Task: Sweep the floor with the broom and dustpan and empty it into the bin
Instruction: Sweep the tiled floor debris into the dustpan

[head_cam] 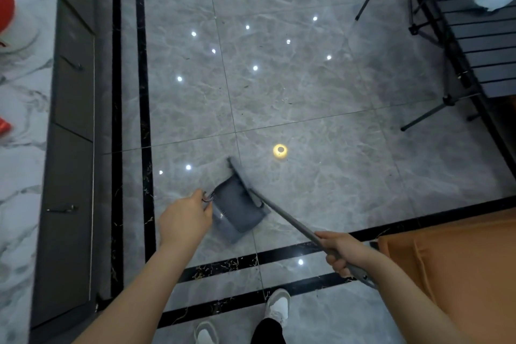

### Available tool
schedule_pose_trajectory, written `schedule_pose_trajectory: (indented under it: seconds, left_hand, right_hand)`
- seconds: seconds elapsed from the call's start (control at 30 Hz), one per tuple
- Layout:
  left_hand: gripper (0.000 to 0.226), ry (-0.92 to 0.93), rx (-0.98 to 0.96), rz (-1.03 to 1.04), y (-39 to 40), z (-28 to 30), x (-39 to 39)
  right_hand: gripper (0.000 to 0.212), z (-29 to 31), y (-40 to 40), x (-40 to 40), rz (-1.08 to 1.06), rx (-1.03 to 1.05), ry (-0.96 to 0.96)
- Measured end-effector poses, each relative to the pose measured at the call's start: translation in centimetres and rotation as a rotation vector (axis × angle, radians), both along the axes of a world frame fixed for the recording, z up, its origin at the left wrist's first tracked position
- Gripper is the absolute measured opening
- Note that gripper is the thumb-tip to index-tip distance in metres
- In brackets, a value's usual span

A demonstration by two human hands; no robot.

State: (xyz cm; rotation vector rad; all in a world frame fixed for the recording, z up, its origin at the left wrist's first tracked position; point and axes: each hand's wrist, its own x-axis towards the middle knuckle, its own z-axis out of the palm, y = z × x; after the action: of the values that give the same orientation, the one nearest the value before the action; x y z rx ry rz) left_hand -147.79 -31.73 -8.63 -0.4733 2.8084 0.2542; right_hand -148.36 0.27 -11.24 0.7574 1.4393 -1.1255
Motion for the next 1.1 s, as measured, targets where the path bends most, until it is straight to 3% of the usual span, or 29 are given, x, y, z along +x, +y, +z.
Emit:
schedule_pose_trajectory:
  seconds: [0.23, 0.4, 0.53, 0.8, 1.1]
  left_hand:
    - [0.024, 0.0, -0.023, -0.015, -0.5, -0.5, 0.2]
    - [0.025, 0.014, -0.019, -0.007, -0.6, -0.4, 0.2]
    - [0.027, 0.018, -0.024, -0.01, -0.5, -0.2, 0.6]
    - [0.029, 0.019, -0.012, 0.031, -0.6, 0.6, 1.9]
    - [0.024, 0.029, 0.136, 0.049, 2.4, 3.5, 3.3]
  right_hand:
    - [0.044, -0.1, 0.9, -3.6, -0.003, 0.129, 0.099]
    - [0.044, -1.4, -1.9, -0.2, 0.084, 0.011, 0.011]
    - [0.043, -1.2, -2.6, 2.5, 0.008, -0.076, -0.03]
    - [0.041, -0.1, 1.2, 2.3, -0.102, -0.074, 0.002]
    - [0.042, 3.6, 7.5, 2.5, -0.172, -0.026, 0.118]
